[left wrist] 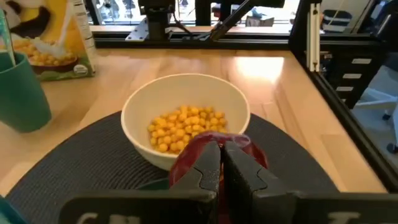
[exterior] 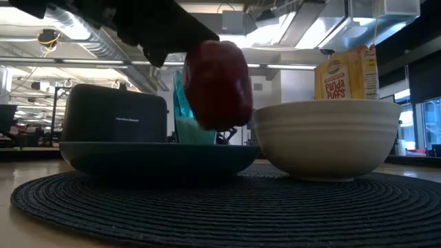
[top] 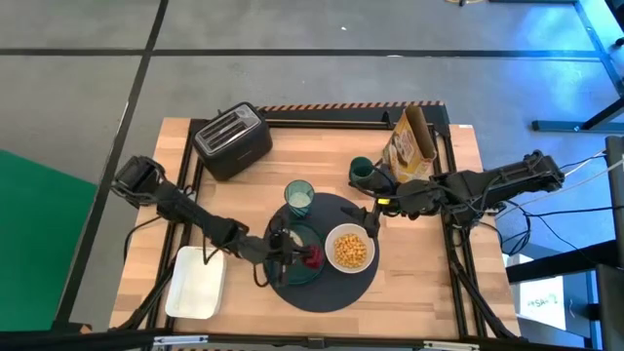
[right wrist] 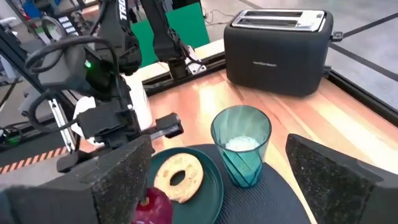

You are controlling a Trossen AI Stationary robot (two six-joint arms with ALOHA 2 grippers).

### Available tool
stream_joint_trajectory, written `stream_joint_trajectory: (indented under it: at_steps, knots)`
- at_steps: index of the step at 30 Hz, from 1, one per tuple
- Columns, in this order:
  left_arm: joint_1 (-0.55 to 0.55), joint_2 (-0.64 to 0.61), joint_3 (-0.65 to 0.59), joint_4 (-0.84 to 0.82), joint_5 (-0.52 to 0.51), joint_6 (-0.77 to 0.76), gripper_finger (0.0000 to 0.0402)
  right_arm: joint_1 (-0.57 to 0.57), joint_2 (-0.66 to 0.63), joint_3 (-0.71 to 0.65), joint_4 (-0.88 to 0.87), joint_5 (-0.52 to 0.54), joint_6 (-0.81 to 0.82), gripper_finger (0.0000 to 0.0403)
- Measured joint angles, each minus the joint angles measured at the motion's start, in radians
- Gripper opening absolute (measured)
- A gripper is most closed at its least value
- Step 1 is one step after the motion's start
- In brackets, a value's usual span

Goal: Arrange a breakfast setting
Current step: Put the red apple on the blue plate, then put the gold spoon on the blue tablemat to the right of the white bowl

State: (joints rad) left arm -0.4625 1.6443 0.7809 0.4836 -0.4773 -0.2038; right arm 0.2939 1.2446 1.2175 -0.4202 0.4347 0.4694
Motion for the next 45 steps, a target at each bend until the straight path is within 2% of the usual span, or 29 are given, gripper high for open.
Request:
stream_joint_trajectory:
  at_steps: [11, 22, 26, 31, 36, 39, 42, 45]
  knots:
    - [0.000, 0.075, -0.001, -0.037, 0.008, -0.005, 0.0002, 0.000, 0.000, 0.000, -0.015, -0.027, 0.002, 0.0357]
    - [0.000, 0.079, 0.000, -0.032, 0.025, -0.067, 0.0016, 0.000, 0.000, 0.000, -0.089, -0.036, 0.056, 0.0357]
    - [-0.001, 0.062, 0.000, -0.031, 0.036, -0.091, 0.0045, 0.000, 0.000, 0.000, -0.124, -0.025, 0.108, 0.0357]
    - [0.002, 0.029, 0.000, -0.055, 0.018, -0.077, 0.0104, 0.000, 0.000, -0.001, -0.133, -0.002, 0.110, 0.0357]
    - [0.017, -0.062, 0.004, -0.101, 0.021, -0.075, 0.0152, 0.000, 0.000, -0.001, -0.142, 0.033, 0.116, 0.0357]
    - [0.034, -0.161, 0.035, -0.130, 0.003, -0.054, 0.0162, -0.026, 0.003, -0.001, -0.221, 0.067, 0.209, 0.0354]
    - [0.082, -0.273, 0.101, -0.131, -0.031, -0.049, 0.0163, -0.096, 0.028, -0.001, -0.366, 0.015, 0.323, 0.0341]
    - [0.151, -0.370, 0.199, -0.139, -0.016, 0.024, 0.0162, -0.173, 0.070, -0.002, -0.472, -0.055, 0.344, 0.0319]
